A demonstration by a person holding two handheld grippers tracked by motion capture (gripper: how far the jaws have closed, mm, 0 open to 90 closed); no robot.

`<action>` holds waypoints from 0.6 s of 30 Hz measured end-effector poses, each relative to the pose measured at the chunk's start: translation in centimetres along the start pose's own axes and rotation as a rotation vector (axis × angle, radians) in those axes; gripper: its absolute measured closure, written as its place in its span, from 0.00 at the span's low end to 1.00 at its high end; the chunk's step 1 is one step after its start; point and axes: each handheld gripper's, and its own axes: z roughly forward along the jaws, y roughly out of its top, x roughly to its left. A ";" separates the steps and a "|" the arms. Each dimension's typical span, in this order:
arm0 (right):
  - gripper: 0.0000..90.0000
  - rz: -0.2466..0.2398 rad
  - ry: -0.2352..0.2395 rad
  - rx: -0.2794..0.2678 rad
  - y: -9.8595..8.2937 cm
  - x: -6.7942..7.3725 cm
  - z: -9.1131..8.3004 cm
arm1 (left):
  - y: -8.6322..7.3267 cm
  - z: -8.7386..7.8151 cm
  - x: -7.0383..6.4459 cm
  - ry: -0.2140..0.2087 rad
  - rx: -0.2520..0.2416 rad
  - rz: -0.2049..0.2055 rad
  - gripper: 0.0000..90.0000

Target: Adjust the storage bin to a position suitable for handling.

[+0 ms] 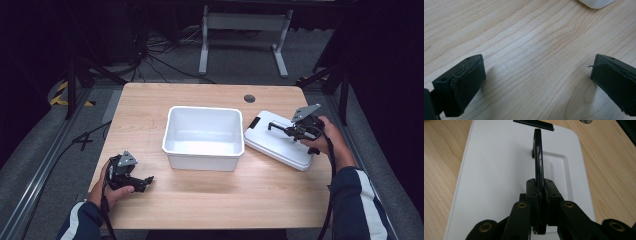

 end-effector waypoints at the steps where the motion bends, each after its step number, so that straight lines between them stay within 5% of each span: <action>1: 0.94 0.017 0.001 -0.007 -0.2 -0.1 0.3 | 0.0 0.0 0.0 0.000 0.000 0.001 0.00; 12: 0.93 0.036 -0.007 0.027 -0.5 -0.3 1.7 | 0.0 0.0 0.0 -0.004 -0.001 -0.003 0.00; 18: 0.87 0.033 -0.007 0.002 0.1 -0.3 1.0 | 0.0 0.0 0.0 -0.004 0.001 -0.002 0.00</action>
